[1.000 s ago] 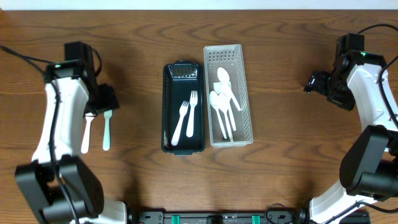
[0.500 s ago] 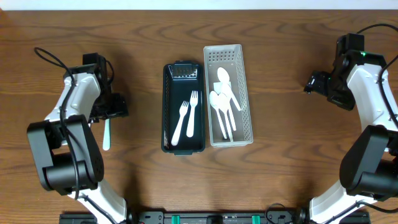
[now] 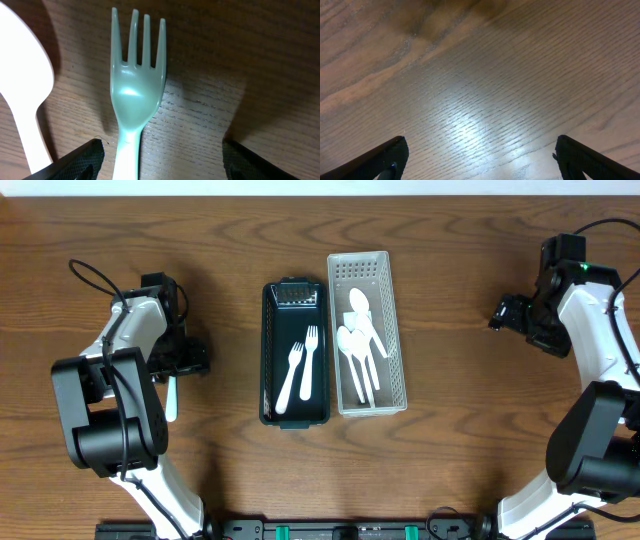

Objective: Pack container
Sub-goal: 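Move left gripper to the pale green fork and grasp it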

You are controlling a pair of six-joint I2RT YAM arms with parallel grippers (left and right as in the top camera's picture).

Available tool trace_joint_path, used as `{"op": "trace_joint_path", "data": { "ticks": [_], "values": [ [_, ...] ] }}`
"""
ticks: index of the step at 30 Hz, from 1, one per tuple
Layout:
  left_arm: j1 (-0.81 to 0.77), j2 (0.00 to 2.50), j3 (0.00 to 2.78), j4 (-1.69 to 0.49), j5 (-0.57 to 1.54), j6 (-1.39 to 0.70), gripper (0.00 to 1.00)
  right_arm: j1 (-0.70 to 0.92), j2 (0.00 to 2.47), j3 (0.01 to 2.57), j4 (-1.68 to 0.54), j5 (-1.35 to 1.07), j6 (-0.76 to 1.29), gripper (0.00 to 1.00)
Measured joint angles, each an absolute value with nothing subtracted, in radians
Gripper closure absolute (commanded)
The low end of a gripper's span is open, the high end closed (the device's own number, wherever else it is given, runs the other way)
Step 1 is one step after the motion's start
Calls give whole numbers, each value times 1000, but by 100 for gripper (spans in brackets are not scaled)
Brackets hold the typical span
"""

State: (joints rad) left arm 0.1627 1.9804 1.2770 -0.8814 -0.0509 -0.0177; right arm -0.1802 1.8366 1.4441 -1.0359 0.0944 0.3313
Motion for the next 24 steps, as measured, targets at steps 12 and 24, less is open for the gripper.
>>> {"op": "trace_joint_path", "data": {
  "ticks": [12, 24],
  "values": [
    [176, 1950, 1222, -820, -17, 1, 23, -180, 1837, 1444, -1048, 94, 331, 4],
    [186, 1926, 1177, -780, 33, -1, 38, -180, 1837, 1444, -1050, 94, 331, 4]
  ]
}}
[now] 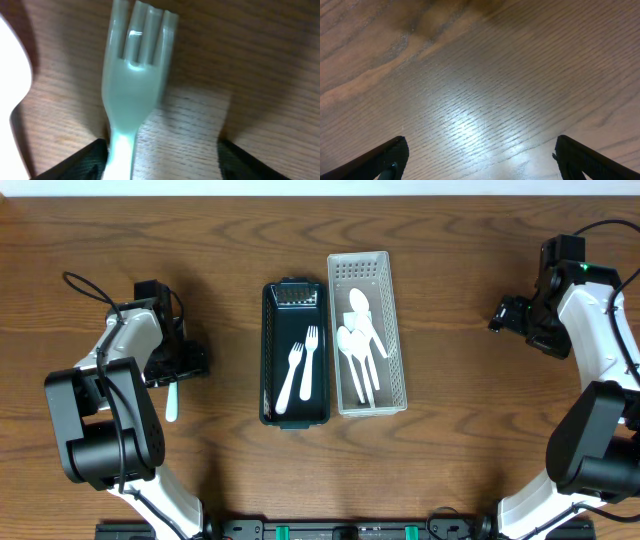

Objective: Pack container
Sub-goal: 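Move left gripper to the pale green fork and grasp it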

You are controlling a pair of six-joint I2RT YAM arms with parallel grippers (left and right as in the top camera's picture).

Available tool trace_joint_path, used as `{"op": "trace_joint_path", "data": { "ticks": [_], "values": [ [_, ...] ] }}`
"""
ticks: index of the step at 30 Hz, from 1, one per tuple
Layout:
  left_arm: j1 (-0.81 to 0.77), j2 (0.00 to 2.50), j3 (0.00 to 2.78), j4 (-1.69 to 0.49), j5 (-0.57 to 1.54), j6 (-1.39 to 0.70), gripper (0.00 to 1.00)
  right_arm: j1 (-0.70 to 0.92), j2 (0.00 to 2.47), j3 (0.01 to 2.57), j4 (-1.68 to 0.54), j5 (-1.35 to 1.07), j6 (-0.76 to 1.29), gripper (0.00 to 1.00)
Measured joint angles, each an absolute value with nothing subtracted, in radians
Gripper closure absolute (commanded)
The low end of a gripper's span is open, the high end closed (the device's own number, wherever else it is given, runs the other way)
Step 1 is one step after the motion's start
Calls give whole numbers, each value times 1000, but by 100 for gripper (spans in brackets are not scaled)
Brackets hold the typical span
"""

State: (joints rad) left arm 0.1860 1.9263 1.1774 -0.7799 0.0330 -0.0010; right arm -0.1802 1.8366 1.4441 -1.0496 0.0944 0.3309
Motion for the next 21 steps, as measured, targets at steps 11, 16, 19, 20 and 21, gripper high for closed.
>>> {"op": "trace_joint_path", "data": {
  "ticks": [11, 16, 19, 20, 21],
  "values": [
    [179, 1926, 1173, -782, 67, 5, 65, -180, 1836, 1444, -1049, 95, 331, 4],
    [178, 1926, 1173, -786, 68, 5, 74, -180, 1836, 1444, -1050, 95, 331, 4],
    [178, 1926, 1173, -788, 68, 4, 78, -180, 1836, 1444, -1050, 96, 331, 4],
    [178, 1926, 1173, -788, 68, 6, 79, -180, 1836, 1444, -1050, 96, 331, 4],
    [178, 1926, 1172, -788, 68, 6, 80, -180, 1837, 1444, -1050, 96, 331, 4]
  ]
}}
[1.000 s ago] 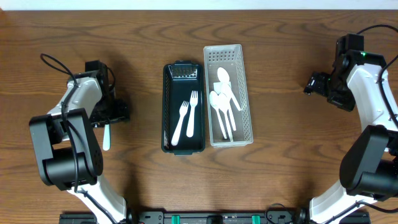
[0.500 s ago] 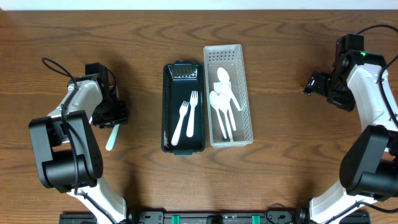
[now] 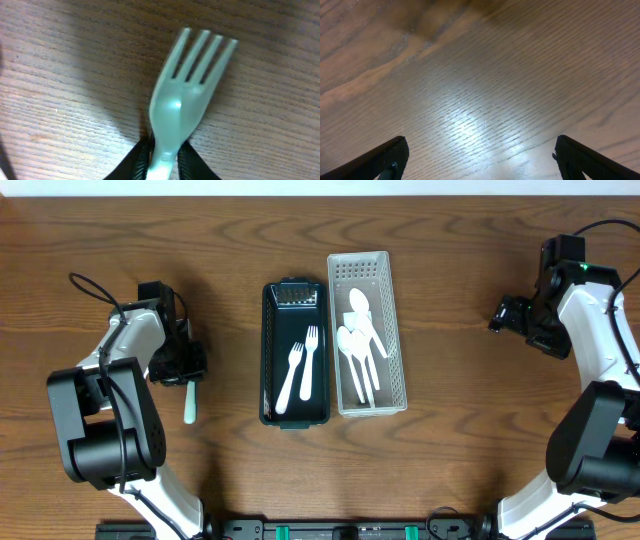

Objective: Pack container
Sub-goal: 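Move left gripper to the pale green fork and grasp it, then place the fork in the black basket and open the left gripper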

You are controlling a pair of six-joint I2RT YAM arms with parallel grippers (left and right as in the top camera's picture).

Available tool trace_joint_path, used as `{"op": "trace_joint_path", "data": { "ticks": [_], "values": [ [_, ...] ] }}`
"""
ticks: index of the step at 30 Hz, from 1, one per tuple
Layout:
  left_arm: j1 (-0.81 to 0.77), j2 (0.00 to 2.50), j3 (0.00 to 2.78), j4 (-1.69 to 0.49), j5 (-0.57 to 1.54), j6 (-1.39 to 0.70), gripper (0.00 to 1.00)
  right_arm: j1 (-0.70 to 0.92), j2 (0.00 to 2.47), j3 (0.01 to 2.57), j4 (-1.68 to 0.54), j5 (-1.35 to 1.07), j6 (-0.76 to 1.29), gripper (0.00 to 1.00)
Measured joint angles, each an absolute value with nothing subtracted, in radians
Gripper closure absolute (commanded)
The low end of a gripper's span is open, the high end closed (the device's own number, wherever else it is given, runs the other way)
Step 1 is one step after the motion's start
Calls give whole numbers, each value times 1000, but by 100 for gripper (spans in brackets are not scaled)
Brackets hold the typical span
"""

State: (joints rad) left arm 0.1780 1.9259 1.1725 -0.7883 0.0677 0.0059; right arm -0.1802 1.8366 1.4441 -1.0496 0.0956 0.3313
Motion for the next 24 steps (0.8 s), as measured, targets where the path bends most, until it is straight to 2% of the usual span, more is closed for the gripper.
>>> {"op": "trace_joint_path", "data": {
  "ticks": [3, 4, 12, 18, 24],
  "values": [
    [177, 1926, 1172, -789, 68, 5, 82, -180, 1836, 1444, -1050, 95, 331, 4],
    [176, 1926, 1172, -789, 68, 5, 85, -180, 1837, 1444, -1050, 96, 331, 4],
    [176, 1927, 1182, -818, 64, -4, 88, -180, 1836, 1444, -1050, 98, 328, 4],
    [158, 1932, 1263, -1027, 38, -13, 91, -180, 1836, 1444, -1048, 99, 328, 4],
    [10, 1817, 1537, -1217, 22, -29, 91, -180, 1837, 1444, -1037, 99, 328, 4]
  ]
}}
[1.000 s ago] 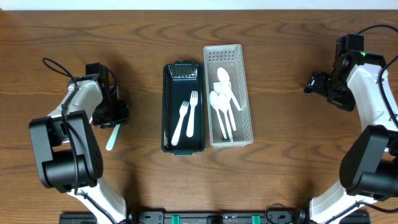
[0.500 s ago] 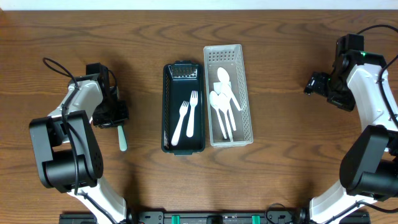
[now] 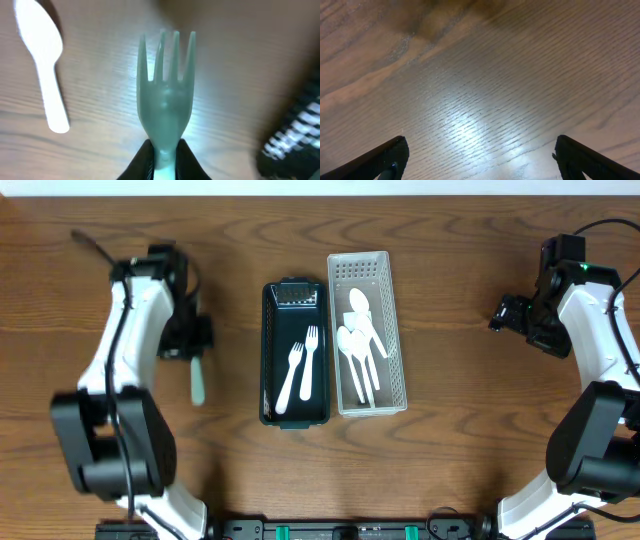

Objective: Pack container
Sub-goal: 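Place the fork in the black basket and open the left gripper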

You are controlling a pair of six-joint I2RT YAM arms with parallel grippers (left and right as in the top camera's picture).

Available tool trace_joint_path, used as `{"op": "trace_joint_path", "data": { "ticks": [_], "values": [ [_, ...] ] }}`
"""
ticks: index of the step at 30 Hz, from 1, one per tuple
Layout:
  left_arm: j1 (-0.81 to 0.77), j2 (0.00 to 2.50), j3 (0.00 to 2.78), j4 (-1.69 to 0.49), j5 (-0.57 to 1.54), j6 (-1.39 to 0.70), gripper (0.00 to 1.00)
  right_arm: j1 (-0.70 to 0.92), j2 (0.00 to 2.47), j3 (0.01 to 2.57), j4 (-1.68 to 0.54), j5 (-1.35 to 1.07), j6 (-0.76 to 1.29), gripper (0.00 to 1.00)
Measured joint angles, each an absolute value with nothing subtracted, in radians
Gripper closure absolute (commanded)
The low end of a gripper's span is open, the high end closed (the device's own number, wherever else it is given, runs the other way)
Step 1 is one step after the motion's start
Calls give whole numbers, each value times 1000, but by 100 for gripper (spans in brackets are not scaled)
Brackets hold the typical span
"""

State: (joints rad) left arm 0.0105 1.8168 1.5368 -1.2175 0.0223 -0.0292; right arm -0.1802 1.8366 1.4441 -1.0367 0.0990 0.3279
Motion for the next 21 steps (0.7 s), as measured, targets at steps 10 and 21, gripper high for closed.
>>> {"op": "trace_joint_path", "data": {
  "ticks": [10, 21],
  "values": [
    [-363, 1735, 1780, -1191, 23, -30, 91, -180, 1837, 1444, -1032, 99, 328, 4],
    [-433, 2010, 1772, -1163, 23, -38, 94, -180, 1837, 1444, -1044, 99, 328, 4]
  ]
}}
